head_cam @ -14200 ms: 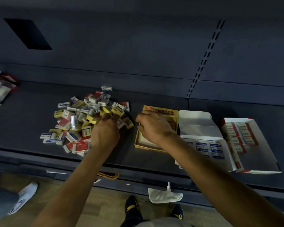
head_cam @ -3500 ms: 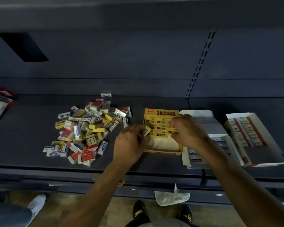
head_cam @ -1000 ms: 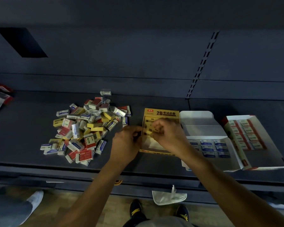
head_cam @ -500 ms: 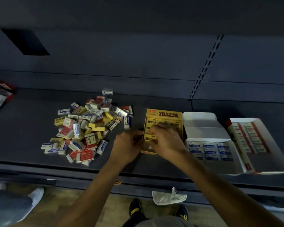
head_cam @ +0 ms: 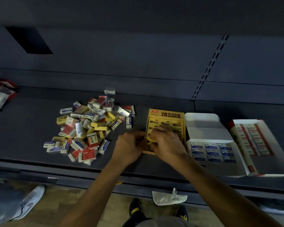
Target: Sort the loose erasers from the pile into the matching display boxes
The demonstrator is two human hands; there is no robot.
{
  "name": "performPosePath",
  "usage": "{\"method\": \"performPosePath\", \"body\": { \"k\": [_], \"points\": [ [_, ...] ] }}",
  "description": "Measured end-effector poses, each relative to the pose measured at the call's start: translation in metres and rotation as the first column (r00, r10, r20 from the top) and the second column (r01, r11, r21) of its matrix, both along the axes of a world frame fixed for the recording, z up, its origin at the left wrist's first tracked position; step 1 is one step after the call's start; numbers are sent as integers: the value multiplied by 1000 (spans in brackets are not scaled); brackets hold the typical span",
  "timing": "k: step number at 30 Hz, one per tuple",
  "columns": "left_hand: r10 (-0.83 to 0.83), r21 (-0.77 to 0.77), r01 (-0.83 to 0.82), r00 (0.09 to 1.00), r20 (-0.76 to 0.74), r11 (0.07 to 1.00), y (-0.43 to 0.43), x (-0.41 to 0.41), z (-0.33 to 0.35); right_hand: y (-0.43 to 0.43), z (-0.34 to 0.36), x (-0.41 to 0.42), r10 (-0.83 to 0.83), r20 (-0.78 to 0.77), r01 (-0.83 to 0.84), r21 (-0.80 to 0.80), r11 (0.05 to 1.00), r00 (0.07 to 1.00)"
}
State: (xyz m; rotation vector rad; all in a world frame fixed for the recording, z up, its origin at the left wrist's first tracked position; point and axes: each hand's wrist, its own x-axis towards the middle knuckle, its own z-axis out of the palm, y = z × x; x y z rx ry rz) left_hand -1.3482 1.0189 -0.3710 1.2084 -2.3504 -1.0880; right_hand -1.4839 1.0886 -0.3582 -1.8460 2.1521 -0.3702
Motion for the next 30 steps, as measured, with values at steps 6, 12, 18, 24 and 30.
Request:
{"method": "performPosePath", "body": {
  "k": [6,12,18,24,30],
  "points": [
    [3,20,-3,1000,-18,1000,3,1,2,-2,3,1,28,-40,-28,11,1000,999],
    [-11,13,11,1000,-21,1000,3,4,0,3,2,4,82,-84,-78,44,996,993],
    [53,-255,-41,998,39,966,-8,4,-7,-4,14,-8,76,-28,-73,93,993,997],
    [194,-521,-102,973,125,848,-25,3,-9,-27,17,-9,-28,56,30,-22,999,998],
    [316,-491,-131,894,316,861,-38,-6,-10,-64,24,-5,-20,47,22,-41,999,999]
  ]
}}
